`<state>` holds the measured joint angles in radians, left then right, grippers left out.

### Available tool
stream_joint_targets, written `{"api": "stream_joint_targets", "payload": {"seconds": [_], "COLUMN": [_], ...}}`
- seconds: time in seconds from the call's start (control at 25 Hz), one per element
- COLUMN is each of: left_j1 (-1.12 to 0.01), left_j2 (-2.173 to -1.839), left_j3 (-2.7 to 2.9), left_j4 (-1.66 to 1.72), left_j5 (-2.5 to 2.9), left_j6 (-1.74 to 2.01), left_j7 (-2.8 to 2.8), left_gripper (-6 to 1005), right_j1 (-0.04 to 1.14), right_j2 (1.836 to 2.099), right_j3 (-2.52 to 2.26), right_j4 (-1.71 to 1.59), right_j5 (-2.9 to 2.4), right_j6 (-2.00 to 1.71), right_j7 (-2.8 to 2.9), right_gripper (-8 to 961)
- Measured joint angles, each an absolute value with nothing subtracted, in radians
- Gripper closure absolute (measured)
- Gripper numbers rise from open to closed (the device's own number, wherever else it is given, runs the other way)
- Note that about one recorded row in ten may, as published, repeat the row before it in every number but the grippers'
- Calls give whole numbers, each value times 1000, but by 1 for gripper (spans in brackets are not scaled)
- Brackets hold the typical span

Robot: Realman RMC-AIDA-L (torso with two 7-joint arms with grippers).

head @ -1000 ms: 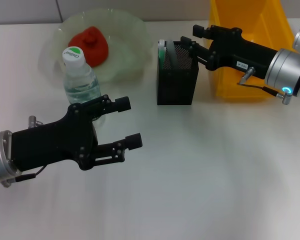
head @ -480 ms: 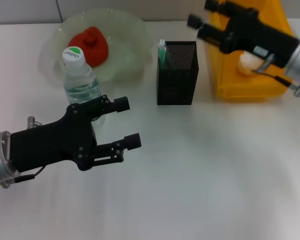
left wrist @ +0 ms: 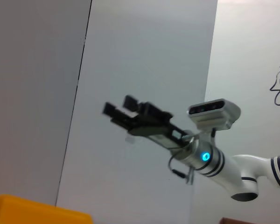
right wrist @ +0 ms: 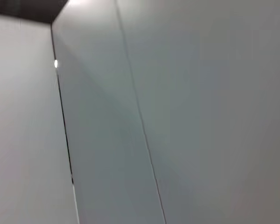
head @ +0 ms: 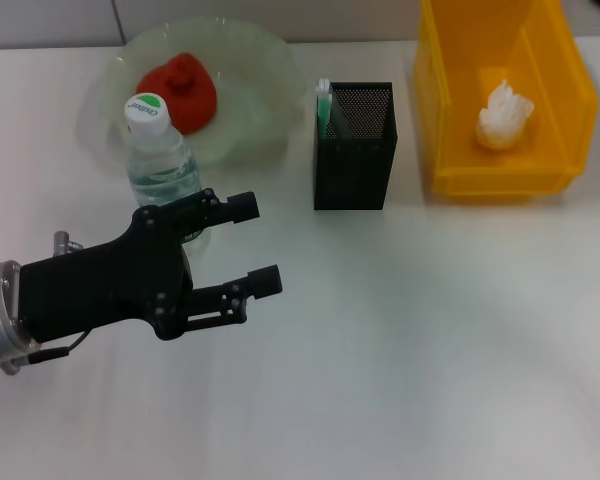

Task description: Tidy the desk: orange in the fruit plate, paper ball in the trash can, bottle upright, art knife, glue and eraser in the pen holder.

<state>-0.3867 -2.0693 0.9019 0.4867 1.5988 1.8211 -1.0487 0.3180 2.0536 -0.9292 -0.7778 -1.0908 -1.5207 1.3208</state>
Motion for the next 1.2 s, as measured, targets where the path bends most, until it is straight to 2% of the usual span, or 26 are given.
{"api": "stream_joint_targets", "payload": {"seconds": [0.2, 0.68, 0.8, 0.96, 1.2], "left_j1": [-390, -408, -414, -424, -423], "left_j2": [-2069, -2069, -2068, -2062, -2061], "left_j3": [902, 909, 910, 910, 940], "left_j4": [487, 488, 491, 508, 551], "left_j5": [1598, 1598, 1599, 1607, 1614], "left_j6": [1822, 1825, 1830, 1837, 1835], "left_j7": [-1050, -1053, -1080, -1158, -1211], "left_gripper": [194, 194, 194, 194, 194], "right_j1": [279, 281, 293, 302, 324], "right_j2": [2016, 2016, 2032, 2082, 2089], "right_j3": [-818, -752, -754, -765, -880], "right_j4": [-763, -779, -825, -900, -864], "right_j5": [-1139, -1431, -1564, -1717, -1714], "right_j6": [-1649, -1819, -1865, -1875, -1863], "right_j7": [1446, 1476, 1439, 1381, 1279], "right_gripper": [319, 314, 310, 305, 298]}}
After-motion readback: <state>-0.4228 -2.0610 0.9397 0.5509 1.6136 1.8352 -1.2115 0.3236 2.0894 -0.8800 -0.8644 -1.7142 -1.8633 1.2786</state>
